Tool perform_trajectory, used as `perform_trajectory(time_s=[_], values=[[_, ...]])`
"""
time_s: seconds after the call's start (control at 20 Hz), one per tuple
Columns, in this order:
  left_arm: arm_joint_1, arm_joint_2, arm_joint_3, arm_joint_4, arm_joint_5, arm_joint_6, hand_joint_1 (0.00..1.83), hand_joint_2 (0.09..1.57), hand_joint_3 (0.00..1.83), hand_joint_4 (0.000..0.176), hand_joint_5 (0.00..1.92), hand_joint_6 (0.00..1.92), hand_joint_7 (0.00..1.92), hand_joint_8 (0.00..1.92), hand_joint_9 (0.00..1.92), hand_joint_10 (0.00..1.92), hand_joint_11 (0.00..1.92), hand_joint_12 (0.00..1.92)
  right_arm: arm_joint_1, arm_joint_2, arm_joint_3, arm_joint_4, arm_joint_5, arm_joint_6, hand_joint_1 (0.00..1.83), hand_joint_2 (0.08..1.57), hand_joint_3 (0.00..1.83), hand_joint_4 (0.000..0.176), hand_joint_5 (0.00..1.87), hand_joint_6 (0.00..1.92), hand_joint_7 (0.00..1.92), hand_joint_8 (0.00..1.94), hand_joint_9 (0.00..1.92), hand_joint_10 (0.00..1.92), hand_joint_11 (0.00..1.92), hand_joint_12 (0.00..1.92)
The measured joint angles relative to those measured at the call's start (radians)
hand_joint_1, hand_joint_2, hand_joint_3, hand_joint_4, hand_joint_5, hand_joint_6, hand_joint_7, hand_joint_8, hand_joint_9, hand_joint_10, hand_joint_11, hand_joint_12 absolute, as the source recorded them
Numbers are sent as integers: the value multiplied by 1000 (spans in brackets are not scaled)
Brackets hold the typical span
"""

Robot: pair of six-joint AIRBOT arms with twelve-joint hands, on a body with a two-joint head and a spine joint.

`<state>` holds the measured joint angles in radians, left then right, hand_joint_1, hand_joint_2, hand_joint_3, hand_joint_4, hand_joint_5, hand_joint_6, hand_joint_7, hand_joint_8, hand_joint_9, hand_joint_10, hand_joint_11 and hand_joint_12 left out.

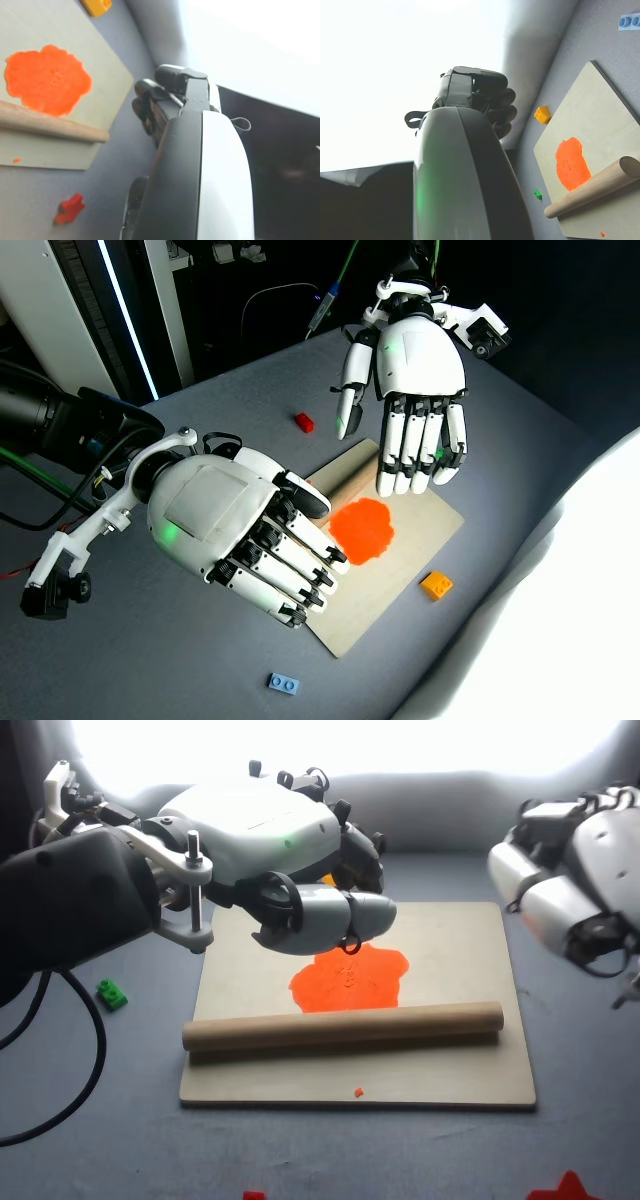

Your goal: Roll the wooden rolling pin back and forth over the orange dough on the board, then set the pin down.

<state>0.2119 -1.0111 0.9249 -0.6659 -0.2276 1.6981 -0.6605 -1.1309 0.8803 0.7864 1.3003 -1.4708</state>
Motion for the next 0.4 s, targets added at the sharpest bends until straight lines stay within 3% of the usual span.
perform_trajectory(time_s=[0.05, 0.2, 0.25, 0.4], values=[[0, 2, -2, 0, 1, 0, 54, 1533, 1, 0, 540, 978, 518, 1203, 391, 1435, 204, 1686, 0, 5, 2, 8, -1, 0, 164, 1493, 3, 0, 701, 1044, 862, 872, 656, 1229, 319, 1808], [0, 4, -3, -2, 3, 0, 171, 1515, 0, 0, 623, 993, 620, 1266, 482, 1551, 267, 1831, -2, 6, 2, 47, 4, -3, 97, 1519, 3, 0, 739, 1010, 919, 910, 691, 1321, 369, 1835], [0, 4, -2, -4, 4, 0, 240, 1519, 1, 0, 626, 1150, 651, 1417, 524, 1697, 331, 1917, -6, 10, -2, 29, 5, -4, 150, 1507, 0, 0, 757, 1103, 970, 1083, 730, 1520, 431, 1914], [2, 5, -2, -5, 1, 0, 231, 1526, 3, 0, 609, 1304, 691, 1431, 566, 1700, 355, 1921, -23, 20, -18, 18, 11, -6, 143, 1512, 0, 0, 749, 1200, 943, 1193, 715, 1624, 448, 1921]])
